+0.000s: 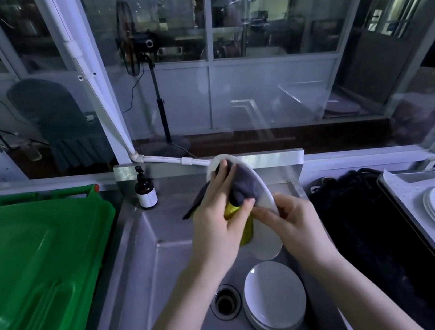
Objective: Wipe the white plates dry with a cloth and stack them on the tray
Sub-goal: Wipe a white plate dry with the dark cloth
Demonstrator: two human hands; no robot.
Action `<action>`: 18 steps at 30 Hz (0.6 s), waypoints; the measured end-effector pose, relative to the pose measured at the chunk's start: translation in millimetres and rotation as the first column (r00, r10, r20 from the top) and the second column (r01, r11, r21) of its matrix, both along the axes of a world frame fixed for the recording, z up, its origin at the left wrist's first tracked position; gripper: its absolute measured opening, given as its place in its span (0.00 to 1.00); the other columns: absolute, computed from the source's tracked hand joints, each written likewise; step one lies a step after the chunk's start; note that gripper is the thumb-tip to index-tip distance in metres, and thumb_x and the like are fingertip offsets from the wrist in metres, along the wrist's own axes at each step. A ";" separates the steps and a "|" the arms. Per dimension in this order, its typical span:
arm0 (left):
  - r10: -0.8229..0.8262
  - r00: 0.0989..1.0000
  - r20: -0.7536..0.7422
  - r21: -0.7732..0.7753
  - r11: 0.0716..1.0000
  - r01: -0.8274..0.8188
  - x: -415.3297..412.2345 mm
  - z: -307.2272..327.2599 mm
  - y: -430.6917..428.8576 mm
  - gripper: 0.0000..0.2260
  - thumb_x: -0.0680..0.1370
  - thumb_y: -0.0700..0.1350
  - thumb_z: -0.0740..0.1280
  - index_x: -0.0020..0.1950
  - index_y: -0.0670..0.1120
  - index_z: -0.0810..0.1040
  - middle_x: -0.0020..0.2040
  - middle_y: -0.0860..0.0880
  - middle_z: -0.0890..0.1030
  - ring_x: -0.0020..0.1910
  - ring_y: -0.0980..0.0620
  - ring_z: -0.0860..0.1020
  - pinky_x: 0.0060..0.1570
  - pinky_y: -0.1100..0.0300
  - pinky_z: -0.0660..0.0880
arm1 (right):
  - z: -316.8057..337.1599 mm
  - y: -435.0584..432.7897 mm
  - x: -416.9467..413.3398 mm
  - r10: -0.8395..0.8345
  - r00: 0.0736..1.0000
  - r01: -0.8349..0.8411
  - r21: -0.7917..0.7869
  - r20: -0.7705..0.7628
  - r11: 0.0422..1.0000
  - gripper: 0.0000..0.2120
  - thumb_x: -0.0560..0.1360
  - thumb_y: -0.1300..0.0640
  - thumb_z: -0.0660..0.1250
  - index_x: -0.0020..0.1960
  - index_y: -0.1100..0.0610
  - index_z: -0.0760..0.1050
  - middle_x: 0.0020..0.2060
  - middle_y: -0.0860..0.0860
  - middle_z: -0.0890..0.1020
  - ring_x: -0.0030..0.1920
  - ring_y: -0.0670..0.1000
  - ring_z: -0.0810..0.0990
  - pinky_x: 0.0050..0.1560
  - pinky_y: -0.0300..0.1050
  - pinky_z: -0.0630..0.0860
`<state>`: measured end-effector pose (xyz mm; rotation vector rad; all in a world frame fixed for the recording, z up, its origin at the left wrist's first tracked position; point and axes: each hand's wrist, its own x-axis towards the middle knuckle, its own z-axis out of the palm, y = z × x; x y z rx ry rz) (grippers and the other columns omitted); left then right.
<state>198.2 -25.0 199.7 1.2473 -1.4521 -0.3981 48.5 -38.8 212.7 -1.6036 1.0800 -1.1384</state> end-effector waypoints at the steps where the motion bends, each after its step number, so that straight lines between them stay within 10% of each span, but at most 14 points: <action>1: -0.026 1.000 0.017 -0.013 1.000 0.027 -0.9 1.0 -1.8 0.29 0.75 0.46 0.70 0.75 0.51 0.66 0.73 0.53 0.71 0.70 0.57 0.72 0.67 0.63 0.69 | -0.4 -0.8 0.3 0.000 1.000 0.000 0.001 -0.012 1.000 0.10 0.76 0.64 0.71 0.39 0.67 0.77 0.30 0.63 0.77 0.33 0.50 0.71 0.35 0.49 0.67; 8: 0.245 0.958 -0.152 0.308 0.932 -0.189 27.7 0.7 -29.3 0.06 0.78 0.51 0.68 0.48 0.50 0.79 0.35 0.56 0.78 0.42 0.47 0.78 0.35 0.67 0.67 | -3.6 9.3 -18.1 0.084 0.996 -0.085 0.055 0.027 0.995 0.15 0.74 0.54 0.73 0.36 0.64 0.76 0.31 0.63 0.73 0.33 0.51 0.71 0.34 0.50 0.65; 18: 0.030 0.992 0.122 0.005 0.999 -0.031 5.5 -11.4 -18.6 0.27 0.75 0.43 0.73 0.73 0.49 0.70 0.65 0.46 0.79 0.61 0.51 0.76 0.59 0.73 0.66 | -14.9 1.9 -20.7 0.077 0.989 -0.102 0.202 0.129 0.974 0.08 0.73 0.53 0.75 0.44 0.58 0.84 0.36 0.61 0.81 0.36 0.55 0.78 0.35 0.54 0.71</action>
